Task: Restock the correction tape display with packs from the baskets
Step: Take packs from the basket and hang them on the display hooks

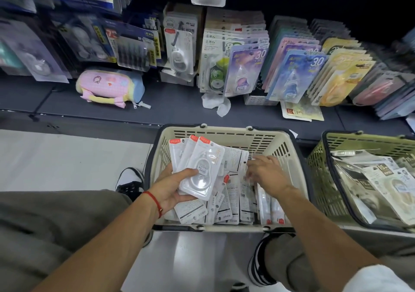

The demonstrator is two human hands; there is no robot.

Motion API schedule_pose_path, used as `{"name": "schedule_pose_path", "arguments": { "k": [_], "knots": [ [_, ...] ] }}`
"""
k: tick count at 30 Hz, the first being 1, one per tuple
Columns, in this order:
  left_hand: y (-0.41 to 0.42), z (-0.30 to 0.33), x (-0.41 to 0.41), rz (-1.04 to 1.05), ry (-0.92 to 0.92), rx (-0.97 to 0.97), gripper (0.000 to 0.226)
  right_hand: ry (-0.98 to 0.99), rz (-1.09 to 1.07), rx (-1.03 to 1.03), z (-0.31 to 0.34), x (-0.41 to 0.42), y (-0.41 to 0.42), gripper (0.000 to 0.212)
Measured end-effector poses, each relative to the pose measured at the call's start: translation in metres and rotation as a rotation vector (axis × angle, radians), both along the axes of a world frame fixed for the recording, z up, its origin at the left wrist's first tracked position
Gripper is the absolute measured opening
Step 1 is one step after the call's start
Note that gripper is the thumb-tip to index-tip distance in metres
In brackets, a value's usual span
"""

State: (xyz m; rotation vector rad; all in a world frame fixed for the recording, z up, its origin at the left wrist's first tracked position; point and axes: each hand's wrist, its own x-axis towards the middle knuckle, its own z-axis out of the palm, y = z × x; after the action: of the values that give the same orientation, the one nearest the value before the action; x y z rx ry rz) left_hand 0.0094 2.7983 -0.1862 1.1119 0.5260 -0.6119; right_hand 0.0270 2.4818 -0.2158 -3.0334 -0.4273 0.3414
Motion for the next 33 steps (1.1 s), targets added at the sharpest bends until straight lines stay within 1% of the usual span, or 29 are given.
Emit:
{"name": "schedule_pose_path", "arguments": {
  "k": [2, 3, 5, 6, 7, 9, 11, 13, 15, 19, 21, 23, 26, 29, 30, 33],
  "knots": [
    [0.002, 0.002, 0.001, 0.039, -0.006, -0.016, 0.057, -0.027, -0.104, 0.231, 0.015, 0.01, 0.001, 0.009],
    [0.002, 0.004, 0.001, 0.054, -0.015, -0.023, 0.058, -0.026, -0.181, 0.384, 0.025, 0.016, 0.003, 0.009],
    [0.002, 0.007, 0.002, 0.078, -0.058, -0.022, 0.06, -0.004, -0.407, 0.735, 0.046, 0.028, 0.011, 0.012],
    [0.002, 0.009, 0.003, 0.093, -0.089, -0.018, 0.06, 0.006, -0.504, 0.872, 0.056, 0.034, 0.015, 0.013],
    [0.001, 0.012, 0.003, 0.112, -0.12, -0.017, 0.06, 0.011, -0.562, 0.976, 0.065, 0.04, 0.02, 0.01],
    [-0.001, 0.019, 0.005, 0.14, -0.172, -0.035, 0.062, 0.04, -0.617, 1.121, 0.081, 0.048, 0.029, 0.003],
    [-0.003, 0.029, 0.008, 0.137, -0.234, -0.074, 0.065, 0.068, -0.646, 1.244, 0.095, 0.053, 0.042, 0.004],
    [-0.007, 0.04, 0.012, 0.126, -0.304, -0.113, 0.073, 0.069, -0.683, 1.295, 0.103, 0.056, 0.057, 0.002],
    [-0.011, 0.051, 0.016, 0.118, -0.373, -0.136, 0.076, 0.056, -0.722, 1.302, 0.112, 0.058, 0.075, 0.002],
    [-0.015, 0.076, 0.026, 0.155, -0.443, -0.102, 0.077, -0.066, -0.707, 1.262, 0.14, 0.065, 0.101, 0.005],
    [-0.013, 0.091, 0.038, 0.198, -0.467, -0.083, 0.072, -0.1, -0.647, 1.284, 0.164, 0.074, 0.11, 0.007],
    [-0.01, 0.112, 0.055, 0.234, -0.501, -0.102, 0.069, -0.084, -0.55, 1.287, 0.193, 0.084, 0.114, 0.011],
    [-0.006, 0.154, 0.088, 0.233, -0.585, -0.137, 0.074, 0.034, -0.357, 1.2, 0.232, 0.091, 0.117, 0.017],
    [-0.001, 0.198, 0.118, 0.159, -0.684, -0.107, 0.077, 0.108, -0.298, 1.244, 0.256, 0.094, 0.116, 0.028],
    [0.002, 0.21, 0.126, 0.114, -0.72, -0.098, 0.076, 0.09, -0.292, 1.273, 0.264, 0.096, 0.115, 0.029],
    [0.009, 0.237, 0.142, 0.013, -0.804, -0.103, 0.073, -0.039, -0.242, 1.312, 0.283, 0.108, 0.111, 0.023]
  ]
}}
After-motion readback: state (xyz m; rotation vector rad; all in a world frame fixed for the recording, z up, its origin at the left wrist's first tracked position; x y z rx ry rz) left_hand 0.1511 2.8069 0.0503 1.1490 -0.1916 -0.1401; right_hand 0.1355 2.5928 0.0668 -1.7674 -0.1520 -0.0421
